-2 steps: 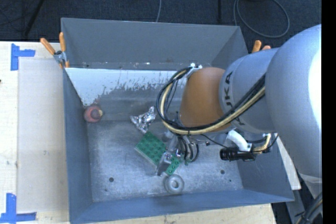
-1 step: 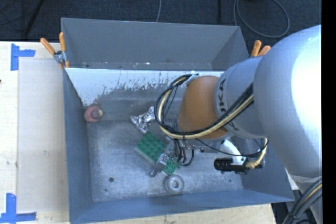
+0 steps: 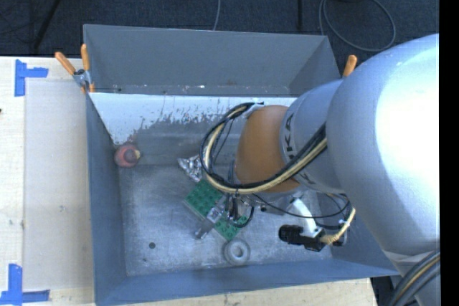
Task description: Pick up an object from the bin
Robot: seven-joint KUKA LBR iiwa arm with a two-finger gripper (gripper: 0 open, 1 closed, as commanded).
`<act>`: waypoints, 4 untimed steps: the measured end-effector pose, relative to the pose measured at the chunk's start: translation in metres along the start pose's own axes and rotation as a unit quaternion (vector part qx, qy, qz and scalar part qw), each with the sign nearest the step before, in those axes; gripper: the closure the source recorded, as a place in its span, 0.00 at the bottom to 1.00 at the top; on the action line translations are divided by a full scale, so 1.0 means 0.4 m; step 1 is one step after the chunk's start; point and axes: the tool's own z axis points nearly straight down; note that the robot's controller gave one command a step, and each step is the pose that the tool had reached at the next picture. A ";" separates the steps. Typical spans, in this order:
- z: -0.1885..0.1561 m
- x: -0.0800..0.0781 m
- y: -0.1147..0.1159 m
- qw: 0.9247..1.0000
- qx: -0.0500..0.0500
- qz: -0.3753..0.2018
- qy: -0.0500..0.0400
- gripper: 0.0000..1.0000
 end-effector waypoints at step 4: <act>-0.224 -0.006 0.008 1.000 0.006 -0.007 0.009 1.00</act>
Offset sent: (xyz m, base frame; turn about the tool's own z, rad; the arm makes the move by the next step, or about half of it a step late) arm 0.0000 0.0000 0.0000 0.0000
